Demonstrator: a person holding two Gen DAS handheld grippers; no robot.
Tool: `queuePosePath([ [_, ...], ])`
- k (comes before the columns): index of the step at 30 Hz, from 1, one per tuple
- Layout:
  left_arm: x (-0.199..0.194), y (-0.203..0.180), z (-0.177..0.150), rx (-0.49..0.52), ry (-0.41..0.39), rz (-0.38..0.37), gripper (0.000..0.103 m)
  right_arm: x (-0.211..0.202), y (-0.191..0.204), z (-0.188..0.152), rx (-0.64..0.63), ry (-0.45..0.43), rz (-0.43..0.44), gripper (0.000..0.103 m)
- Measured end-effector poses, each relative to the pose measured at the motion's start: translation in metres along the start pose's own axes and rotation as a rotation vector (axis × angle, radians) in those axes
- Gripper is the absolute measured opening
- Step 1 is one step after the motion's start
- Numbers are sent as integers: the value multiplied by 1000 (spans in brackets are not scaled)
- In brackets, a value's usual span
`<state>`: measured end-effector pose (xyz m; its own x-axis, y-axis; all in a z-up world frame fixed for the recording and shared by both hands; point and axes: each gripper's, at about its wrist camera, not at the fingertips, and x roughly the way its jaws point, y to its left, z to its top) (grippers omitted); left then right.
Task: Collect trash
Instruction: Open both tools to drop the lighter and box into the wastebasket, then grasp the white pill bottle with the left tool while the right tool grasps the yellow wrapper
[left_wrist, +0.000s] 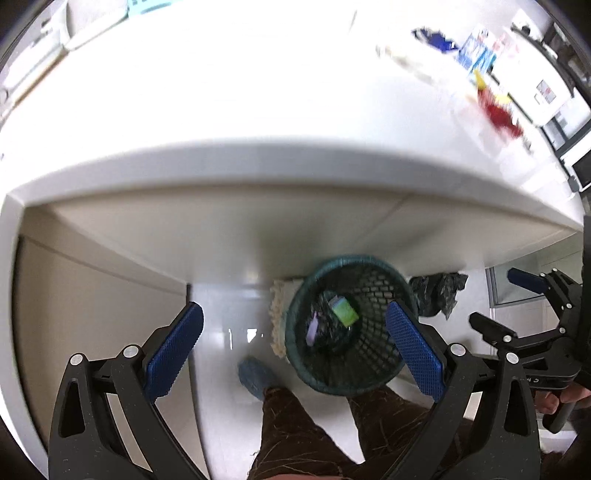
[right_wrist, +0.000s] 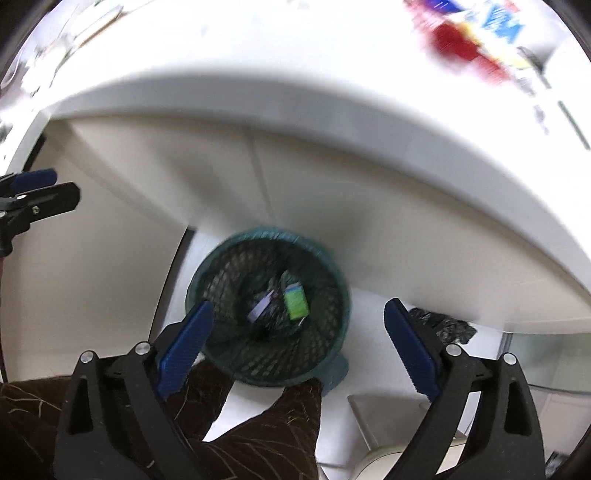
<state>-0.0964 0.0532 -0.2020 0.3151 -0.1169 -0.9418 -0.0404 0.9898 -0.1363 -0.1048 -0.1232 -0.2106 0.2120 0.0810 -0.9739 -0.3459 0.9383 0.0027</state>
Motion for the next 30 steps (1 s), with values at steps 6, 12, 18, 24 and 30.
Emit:
queuePosePath([
  [6,-37,0,43,44,-62,-29,97,-56,-19,25,113,-101,-56,90],
  [12,-57,-8,84,84,-111,-29,97,-107,-39,59,188,-215,-119,90],
  [18,-62,-18,122,68,-167,-9,97,-117,-72,100,213,-257,-144,90],
  [24,-61,-23,155,2,-186,15,97,-118,-110,138,220,-274,-143,90],
  [30,-48,-25,185,-43,-188,35,96,-112,-143,175,232,-263,-120,90],
])
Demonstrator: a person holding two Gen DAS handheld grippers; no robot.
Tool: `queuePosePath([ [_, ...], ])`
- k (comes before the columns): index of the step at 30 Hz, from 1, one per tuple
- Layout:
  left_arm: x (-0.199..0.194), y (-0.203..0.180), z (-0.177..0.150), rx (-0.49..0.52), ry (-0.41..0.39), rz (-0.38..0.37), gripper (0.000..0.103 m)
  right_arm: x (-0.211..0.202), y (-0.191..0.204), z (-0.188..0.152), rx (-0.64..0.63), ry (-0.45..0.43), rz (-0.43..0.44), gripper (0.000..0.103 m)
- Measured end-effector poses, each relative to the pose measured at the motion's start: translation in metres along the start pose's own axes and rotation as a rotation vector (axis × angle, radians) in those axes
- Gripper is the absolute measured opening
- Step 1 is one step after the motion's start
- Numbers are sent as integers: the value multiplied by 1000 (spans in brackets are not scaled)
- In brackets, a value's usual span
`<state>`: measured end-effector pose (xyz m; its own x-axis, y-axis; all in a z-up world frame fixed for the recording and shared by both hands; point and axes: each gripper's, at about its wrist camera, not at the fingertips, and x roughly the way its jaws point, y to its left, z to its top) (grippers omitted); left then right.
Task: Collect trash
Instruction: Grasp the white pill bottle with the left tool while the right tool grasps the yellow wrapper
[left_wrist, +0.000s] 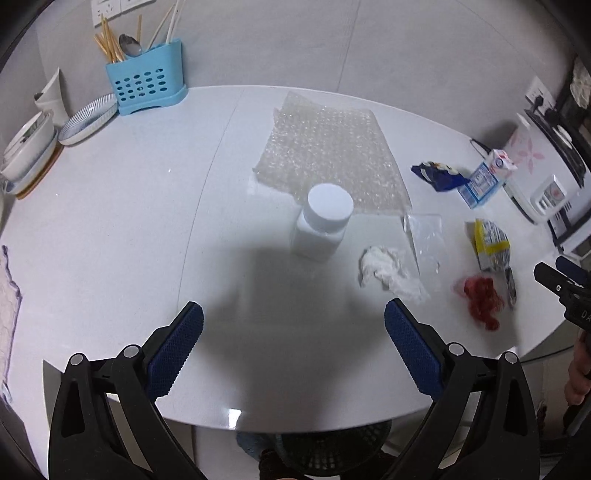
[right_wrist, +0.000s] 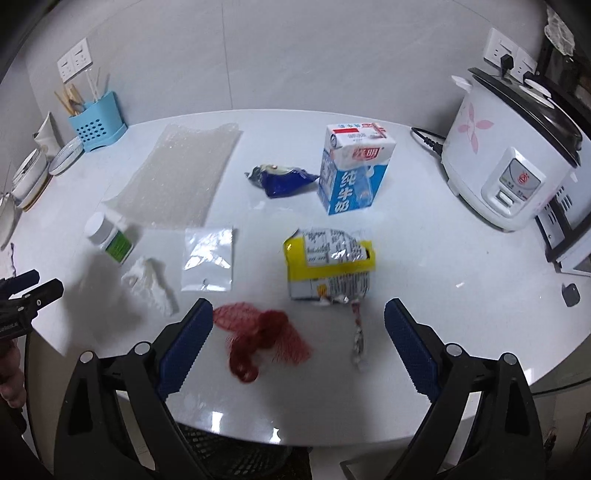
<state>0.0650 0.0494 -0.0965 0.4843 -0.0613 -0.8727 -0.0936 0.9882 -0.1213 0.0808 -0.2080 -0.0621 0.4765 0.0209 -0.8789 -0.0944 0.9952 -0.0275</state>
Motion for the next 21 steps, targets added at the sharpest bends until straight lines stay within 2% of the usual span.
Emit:
queuePosePath([
  [10,35,-6,35,7,16,35,96,63,-16,37,26,124,-34,90],
  [21,71,-7,54,10,62,62,96,113,-30,52,52,247,-53,90],
])
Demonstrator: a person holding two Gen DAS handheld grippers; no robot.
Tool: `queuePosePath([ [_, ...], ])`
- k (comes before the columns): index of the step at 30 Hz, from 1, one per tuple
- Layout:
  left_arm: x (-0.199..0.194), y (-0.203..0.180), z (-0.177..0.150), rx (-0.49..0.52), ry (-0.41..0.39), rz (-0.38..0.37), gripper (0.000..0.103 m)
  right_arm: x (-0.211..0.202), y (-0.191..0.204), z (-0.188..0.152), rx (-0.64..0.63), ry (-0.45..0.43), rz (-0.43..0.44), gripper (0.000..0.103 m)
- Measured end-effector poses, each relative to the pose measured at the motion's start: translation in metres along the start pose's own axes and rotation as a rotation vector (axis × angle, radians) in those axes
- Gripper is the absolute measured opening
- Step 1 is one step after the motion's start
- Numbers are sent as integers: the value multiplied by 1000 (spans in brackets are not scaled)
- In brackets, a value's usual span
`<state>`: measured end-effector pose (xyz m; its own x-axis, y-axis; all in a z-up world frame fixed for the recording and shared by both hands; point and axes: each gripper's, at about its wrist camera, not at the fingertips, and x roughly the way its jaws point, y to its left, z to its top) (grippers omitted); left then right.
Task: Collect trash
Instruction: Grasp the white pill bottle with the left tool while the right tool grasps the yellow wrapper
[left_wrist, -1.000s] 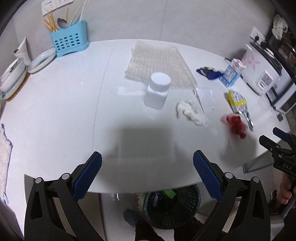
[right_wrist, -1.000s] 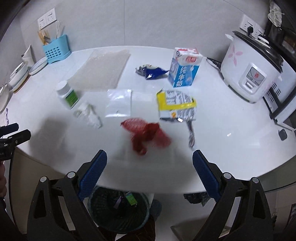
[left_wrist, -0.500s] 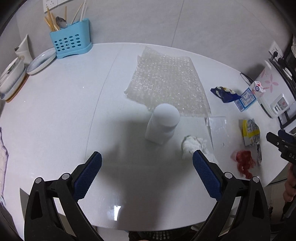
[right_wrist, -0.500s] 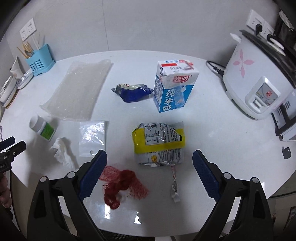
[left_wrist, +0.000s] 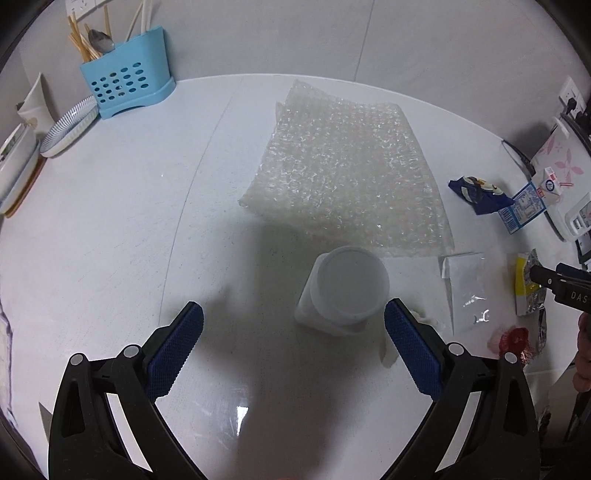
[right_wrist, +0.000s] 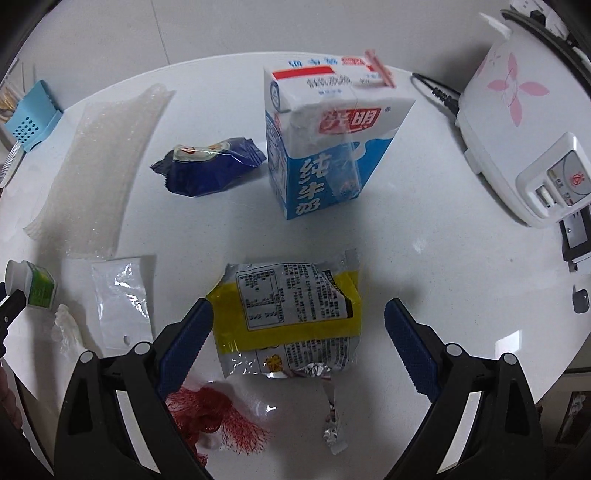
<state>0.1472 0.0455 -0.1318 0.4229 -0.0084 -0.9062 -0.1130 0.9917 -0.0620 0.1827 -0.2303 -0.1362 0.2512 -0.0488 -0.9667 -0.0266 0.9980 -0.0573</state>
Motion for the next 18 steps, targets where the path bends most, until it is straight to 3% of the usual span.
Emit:
queuePosePath([
  [7,21,-7,6,19,36,3,95,20,0,6,6,60,16,90],
  [12,36,-10,6,25,69,13,85,30,2,8,10,85,29,90],
  [15,39,-10,5,19,78,17,71,34,6,7,8,84,35,90],
  [18,41,-11,5,25,87,18,51,39,8,8,-1,90,64,77],
])
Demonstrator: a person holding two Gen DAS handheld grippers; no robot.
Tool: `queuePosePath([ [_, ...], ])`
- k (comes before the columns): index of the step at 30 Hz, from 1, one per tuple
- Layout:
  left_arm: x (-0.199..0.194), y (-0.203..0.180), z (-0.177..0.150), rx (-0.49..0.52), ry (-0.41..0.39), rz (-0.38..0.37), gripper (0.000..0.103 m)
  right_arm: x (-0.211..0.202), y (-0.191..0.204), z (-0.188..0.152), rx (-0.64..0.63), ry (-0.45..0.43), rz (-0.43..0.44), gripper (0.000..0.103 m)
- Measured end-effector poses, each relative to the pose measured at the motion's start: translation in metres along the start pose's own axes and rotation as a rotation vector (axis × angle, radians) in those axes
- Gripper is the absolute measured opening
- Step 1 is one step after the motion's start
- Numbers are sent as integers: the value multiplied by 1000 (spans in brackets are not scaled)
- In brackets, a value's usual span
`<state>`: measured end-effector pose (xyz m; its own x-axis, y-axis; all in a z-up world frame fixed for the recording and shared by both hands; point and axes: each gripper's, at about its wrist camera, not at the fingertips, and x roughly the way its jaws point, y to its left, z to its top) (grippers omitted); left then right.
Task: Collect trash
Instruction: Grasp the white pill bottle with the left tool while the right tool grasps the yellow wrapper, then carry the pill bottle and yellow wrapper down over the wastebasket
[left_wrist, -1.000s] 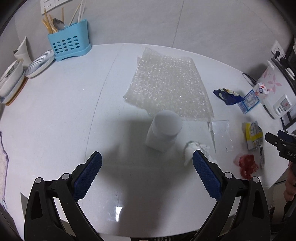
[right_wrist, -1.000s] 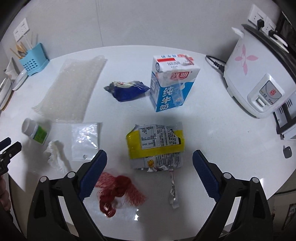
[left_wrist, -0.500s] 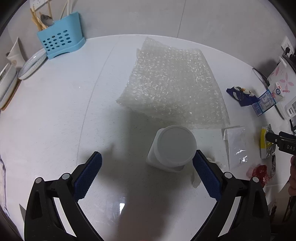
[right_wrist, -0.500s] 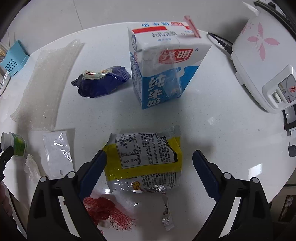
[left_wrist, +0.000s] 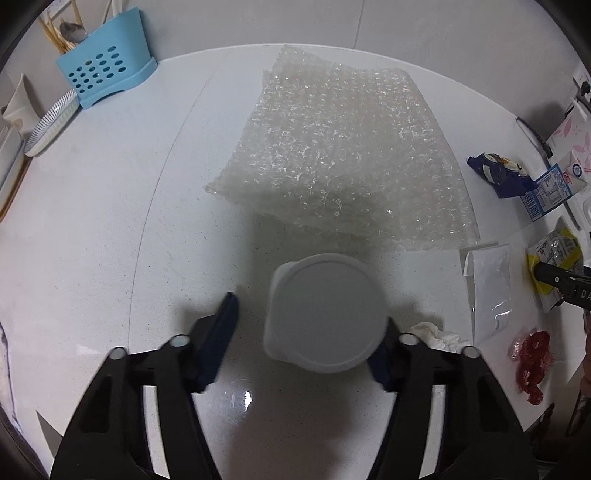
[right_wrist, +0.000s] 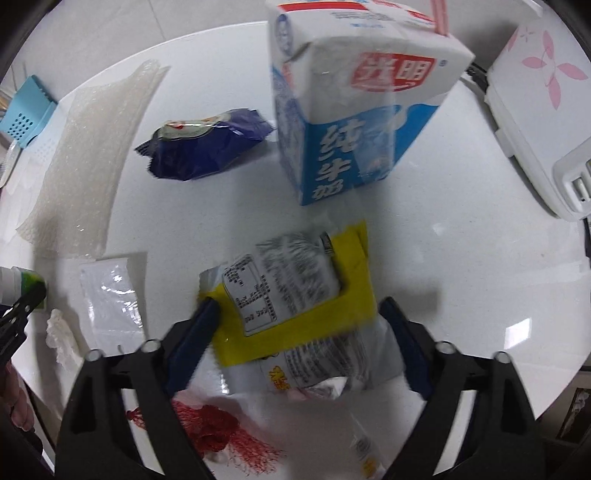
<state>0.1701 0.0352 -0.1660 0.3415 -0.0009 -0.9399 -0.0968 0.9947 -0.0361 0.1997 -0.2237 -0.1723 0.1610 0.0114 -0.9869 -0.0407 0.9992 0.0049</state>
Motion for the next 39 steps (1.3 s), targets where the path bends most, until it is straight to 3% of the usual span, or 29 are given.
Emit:
queuePosePath([
  [1,0,-1,0,4,2,3,43,2,1,0,-5,9,7,68],
  [2,0,-2,0,10,-1,15,41,3,3,0,-8,16,11,62],
  [4,0,-1,-1,-2,4,4,41,2,5,-1,-16,3,14,51],
  [7,-4,0,-4,-21,-5,5,41,-1,8,0,-33,-1,32,25],
  [10,-10,-3,-8,-23,-14,10,41,-3,9,-1,-43,-9,42,15],
  [30,-81,-30,-57,-150,-95,36,41,-57,-14,-21,-184,-116,110,12],
  [39,-107,-46,-84,-72,-115,-16,41,-93,-16,-61,-147,-175,100,12],
])
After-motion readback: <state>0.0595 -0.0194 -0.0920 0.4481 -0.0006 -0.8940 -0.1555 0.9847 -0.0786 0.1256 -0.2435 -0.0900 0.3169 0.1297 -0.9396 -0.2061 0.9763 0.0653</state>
